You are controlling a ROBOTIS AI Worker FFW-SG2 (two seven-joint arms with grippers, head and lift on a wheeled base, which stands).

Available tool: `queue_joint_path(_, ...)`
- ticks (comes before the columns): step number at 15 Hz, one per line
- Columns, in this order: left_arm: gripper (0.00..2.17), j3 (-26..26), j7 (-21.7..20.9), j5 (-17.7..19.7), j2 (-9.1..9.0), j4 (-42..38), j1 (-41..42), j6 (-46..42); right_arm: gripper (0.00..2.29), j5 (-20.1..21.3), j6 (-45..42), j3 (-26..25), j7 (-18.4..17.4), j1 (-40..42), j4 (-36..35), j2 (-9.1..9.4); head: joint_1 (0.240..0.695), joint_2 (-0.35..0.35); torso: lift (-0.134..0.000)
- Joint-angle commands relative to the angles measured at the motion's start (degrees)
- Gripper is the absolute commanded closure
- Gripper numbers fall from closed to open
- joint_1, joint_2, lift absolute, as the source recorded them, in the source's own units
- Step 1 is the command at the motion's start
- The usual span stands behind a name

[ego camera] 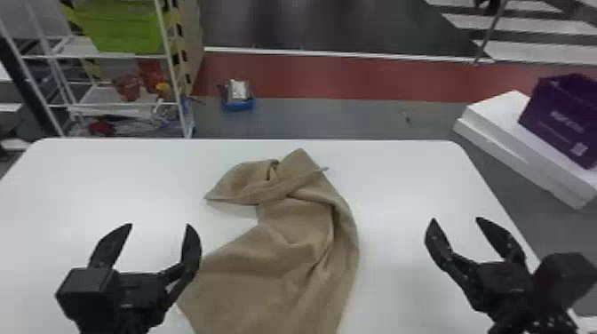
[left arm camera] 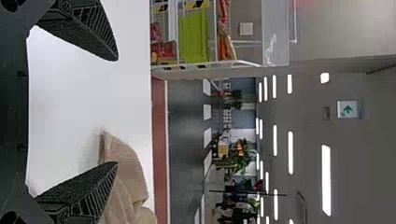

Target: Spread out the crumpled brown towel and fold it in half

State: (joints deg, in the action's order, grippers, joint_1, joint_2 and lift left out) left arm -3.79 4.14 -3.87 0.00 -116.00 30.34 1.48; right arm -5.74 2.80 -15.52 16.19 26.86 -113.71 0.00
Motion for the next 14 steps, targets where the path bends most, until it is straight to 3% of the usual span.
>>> queue_joint_path(1,0.09,-1.05,1.31,-0.7,-0.15,-0.63,0.07,5.69,0.18,-0.67,-0.38,-2.24,0.16,0.91,0.16,0.05,0.695,-0.131,-0.124)
queue_joint_path(3,0.09,-1.05,1.31,-0.61,-0.15,-2.04,0.16,11.84,0.18,-1.64,-0.38,-3.2,0.69,1.18,0.16,0.05,0.695,-0.168,-0.124)
queue_joint_path(10,0.28,-0.25,-0.19,-0.96,-0.15,-7.84,0.34,36.27,0.18,-2.25,-1.78,-3.47,0.86,1.53,0.77,0.05,0.695,-0.192,-0.124)
queue_joint_path(14,0.33,0.27,-0.71,-0.52,-0.15,-8.9,0.95,36.27,0.18,-2.69,-2.31,-3.47,1.13,1.53,0.77,0.05,0.695,-0.182,-0.124)
